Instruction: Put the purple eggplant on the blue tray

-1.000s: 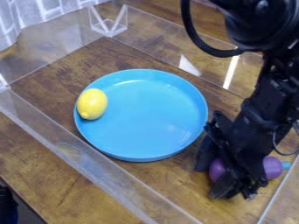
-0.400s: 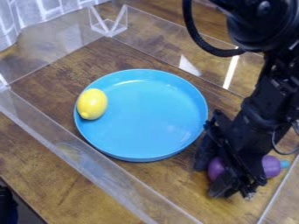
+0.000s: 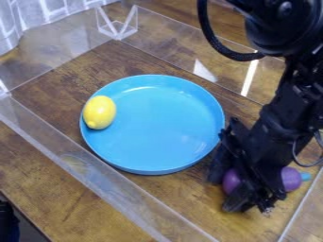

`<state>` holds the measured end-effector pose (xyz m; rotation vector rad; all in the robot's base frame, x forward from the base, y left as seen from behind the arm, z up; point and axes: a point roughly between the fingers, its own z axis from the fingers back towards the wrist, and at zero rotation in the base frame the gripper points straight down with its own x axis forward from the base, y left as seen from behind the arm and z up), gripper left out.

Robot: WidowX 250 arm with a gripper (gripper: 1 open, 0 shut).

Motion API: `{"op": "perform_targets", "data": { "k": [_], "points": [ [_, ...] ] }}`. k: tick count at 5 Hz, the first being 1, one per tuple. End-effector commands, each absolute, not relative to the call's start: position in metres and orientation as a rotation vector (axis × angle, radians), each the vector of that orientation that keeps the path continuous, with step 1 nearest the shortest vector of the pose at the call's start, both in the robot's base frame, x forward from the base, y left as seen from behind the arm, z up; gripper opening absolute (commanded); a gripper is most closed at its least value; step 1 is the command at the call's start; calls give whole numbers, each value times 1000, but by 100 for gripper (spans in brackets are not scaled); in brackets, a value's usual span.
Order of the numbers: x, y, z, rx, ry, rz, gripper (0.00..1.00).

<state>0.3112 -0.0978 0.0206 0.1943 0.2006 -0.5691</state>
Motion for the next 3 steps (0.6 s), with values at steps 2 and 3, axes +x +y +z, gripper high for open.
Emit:
{"op": "perform_targets", "data": {
  "k": [2,3],
  "points": [
    [317,-93,33,217,181,-554,0],
    [317,-92,37,228,185,-556,0]
  ]
}}
